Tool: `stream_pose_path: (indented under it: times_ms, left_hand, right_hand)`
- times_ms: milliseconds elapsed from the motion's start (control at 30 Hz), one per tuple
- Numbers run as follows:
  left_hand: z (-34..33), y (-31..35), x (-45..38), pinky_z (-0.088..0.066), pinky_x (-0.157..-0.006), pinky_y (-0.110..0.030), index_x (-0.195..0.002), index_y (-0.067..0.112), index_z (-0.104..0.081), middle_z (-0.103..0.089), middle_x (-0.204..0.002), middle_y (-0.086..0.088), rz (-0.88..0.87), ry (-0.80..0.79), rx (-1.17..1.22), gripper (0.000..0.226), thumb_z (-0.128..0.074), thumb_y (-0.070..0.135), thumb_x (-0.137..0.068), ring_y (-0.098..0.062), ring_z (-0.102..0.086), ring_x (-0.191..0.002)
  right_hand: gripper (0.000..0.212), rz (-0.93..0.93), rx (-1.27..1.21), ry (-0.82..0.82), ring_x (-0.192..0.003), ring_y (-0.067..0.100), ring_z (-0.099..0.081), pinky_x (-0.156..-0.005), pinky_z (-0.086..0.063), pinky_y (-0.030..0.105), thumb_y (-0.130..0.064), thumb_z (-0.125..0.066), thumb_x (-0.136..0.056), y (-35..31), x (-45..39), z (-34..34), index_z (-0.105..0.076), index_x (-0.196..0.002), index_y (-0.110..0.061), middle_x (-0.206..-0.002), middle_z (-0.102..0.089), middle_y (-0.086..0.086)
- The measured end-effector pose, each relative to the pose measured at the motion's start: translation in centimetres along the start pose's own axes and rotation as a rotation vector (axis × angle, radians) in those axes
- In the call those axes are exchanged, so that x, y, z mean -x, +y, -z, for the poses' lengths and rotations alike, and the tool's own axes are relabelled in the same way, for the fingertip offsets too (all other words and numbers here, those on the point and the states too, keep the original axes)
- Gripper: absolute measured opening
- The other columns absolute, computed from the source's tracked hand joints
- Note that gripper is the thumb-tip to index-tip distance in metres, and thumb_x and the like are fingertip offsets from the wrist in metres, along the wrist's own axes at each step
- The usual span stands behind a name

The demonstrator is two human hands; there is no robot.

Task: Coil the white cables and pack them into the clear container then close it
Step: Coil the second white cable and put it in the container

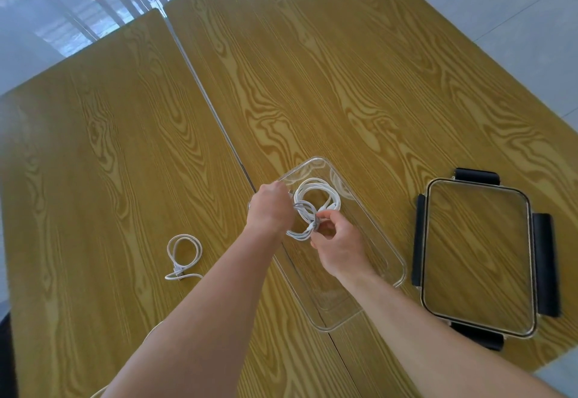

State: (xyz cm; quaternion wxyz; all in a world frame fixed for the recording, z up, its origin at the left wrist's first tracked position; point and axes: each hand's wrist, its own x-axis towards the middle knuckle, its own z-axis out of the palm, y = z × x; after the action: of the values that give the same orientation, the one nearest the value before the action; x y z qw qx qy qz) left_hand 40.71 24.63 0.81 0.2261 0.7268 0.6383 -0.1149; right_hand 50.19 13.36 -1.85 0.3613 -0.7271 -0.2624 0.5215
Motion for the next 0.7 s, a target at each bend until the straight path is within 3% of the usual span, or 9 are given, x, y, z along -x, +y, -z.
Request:
stream_pose_path:
  times_ms: [200,333,533,700]
  left_hand:
    - [-0.1,-0.2,0.1,-0.042,-0.06,-0.032,-0.08,0.009,-0.05,-0.05,-0.081,-0.007,-0.044,-0.019,-0.051,0.017,-0.046,-0.006,-0.087,-0.026,-0.051,-0.071]
    - [0.0,-0.4,0.0,-0.04,-0.061,-0.032,-0.083,0.01,-0.049,-0.051,-0.086,-0.008,-0.068,-0.04,-0.073,0.016,-0.046,-0.006,-0.087,-0.025,-0.05,-0.073]
    - [0.2,-0.6,0.2,-0.04,-0.064,-0.032,-0.08,0.01,-0.047,-0.05,-0.083,-0.007,-0.106,-0.05,-0.113,0.02,-0.044,-0.009,-0.085,-0.026,-0.05,-0.073]
    - [0.5,-0.5,0.3,-0.041,-0.064,-0.031,-0.082,0.01,-0.051,-0.043,-0.072,-0.002,-0.122,-0.067,-0.15,0.02,-0.046,-0.01,-0.083,-0.026,-0.05,-0.072]
  right_hand:
    - [0.03,-0.003,0.014,-0.027,-0.088,0.002,-0.063,-0.072,-0.049,0.013,-0.008,-0.061,-0.092,0.1,0.0,-0.3,-0.062,-0.113,-0.03,-0.096,-0.064,-0.014]
    - [0.036,-0.037,0.015,-0.047,-0.088,0.006,-0.066,-0.076,-0.053,0.019,-0.012,-0.06,-0.091,0.2,-0.3,-0.5,-0.064,-0.125,-0.025,-0.097,-0.067,-0.013]
    - [0.049,-0.084,0.036,-0.096,-0.08,0.005,-0.064,-0.06,-0.049,0.012,-0.014,-0.059,-0.093,0.2,-0.2,-1.1,-0.055,-0.139,-0.028,-0.101,-0.07,-0.009]
    - [0.056,-0.12,-0.006,-0.141,-0.073,0.007,-0.058,-0.069,-0.055,0.027,-0.009,-0.058,-0.091,0.2,-0.2,-1.3,-0.051,-0.144,-0.025,-0.09,-0.065,-0.008]
